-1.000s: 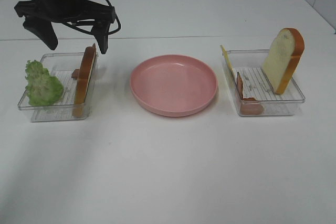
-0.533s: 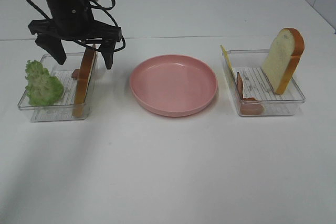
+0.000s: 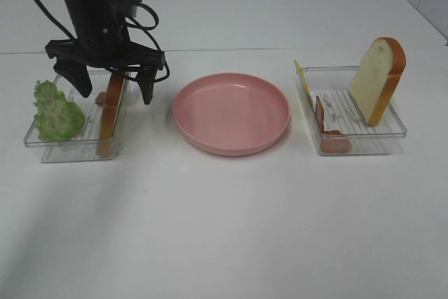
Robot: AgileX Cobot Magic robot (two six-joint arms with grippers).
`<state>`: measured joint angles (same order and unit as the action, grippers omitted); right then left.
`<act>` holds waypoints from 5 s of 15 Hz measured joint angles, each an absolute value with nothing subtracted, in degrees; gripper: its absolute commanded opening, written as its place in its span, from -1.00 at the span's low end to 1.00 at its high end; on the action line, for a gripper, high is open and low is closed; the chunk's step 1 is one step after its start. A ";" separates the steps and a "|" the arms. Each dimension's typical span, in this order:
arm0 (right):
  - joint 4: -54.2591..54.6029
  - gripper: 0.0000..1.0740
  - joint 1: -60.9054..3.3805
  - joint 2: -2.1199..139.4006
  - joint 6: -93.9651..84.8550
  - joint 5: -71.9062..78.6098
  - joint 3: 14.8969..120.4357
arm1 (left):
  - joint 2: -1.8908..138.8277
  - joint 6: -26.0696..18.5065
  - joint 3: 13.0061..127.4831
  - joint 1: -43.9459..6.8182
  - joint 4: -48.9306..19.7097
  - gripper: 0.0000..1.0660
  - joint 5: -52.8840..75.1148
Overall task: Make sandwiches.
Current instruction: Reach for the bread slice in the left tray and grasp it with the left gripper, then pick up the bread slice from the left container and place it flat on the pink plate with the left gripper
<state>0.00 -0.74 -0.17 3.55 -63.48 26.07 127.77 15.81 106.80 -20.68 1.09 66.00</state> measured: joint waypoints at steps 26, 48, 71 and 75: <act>0.00 0.83 -0.74 -0.17 3.55 -63.48 26.07 | 119.69 18.11 116.37 -20.68 0.63 -1.00 69.90; 0.00 0.83 -0.74 -0.17 3.55 -63.48 26.07 | 138.25 5.44 120.72 -23.84 -39.36 -1.00 52.25; 0.00 0.83 -0.74 -0.17 3.61 -63.48 26.07 | 143.35 9.22 125.31 -23.84 -35.29 0.91 56.44; 0.00 0.83 -0.74 -0.17 3.61 -63.48 26.07 | 143.35 13.87 136.19 -23.84 -24.47 0.91 68.01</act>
